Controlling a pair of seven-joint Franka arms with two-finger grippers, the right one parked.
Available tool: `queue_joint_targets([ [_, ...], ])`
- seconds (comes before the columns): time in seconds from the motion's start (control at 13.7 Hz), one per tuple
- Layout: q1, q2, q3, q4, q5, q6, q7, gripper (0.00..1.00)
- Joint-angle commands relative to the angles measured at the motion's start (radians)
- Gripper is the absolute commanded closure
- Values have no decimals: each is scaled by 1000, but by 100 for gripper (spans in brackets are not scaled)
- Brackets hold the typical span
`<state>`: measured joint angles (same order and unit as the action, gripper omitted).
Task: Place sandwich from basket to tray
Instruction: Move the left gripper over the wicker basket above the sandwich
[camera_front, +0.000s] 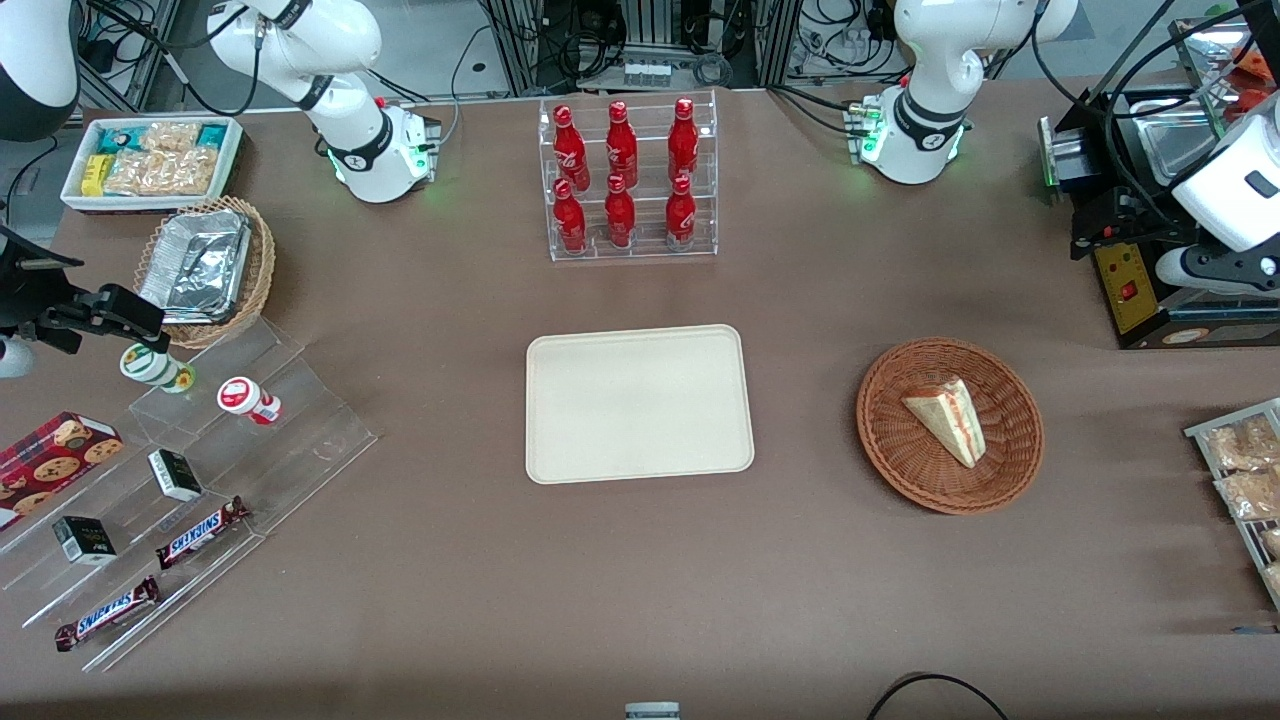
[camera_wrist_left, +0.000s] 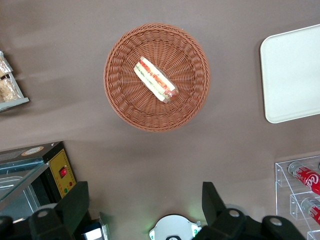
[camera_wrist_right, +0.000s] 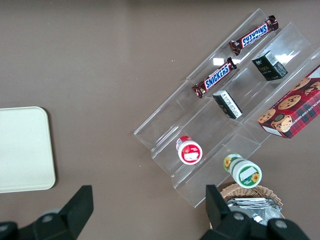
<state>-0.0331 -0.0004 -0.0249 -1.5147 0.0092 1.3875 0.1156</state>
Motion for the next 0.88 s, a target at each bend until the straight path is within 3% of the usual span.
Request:
queue_joint_targets([
  [0.0,12,-1,-10,-15,-8,25,-5,0],
  [0.29,9,-3,-9,-64,-5,36,4,0],
  [0.8,5,-4,-10,-267,-11,240,3,0],
])
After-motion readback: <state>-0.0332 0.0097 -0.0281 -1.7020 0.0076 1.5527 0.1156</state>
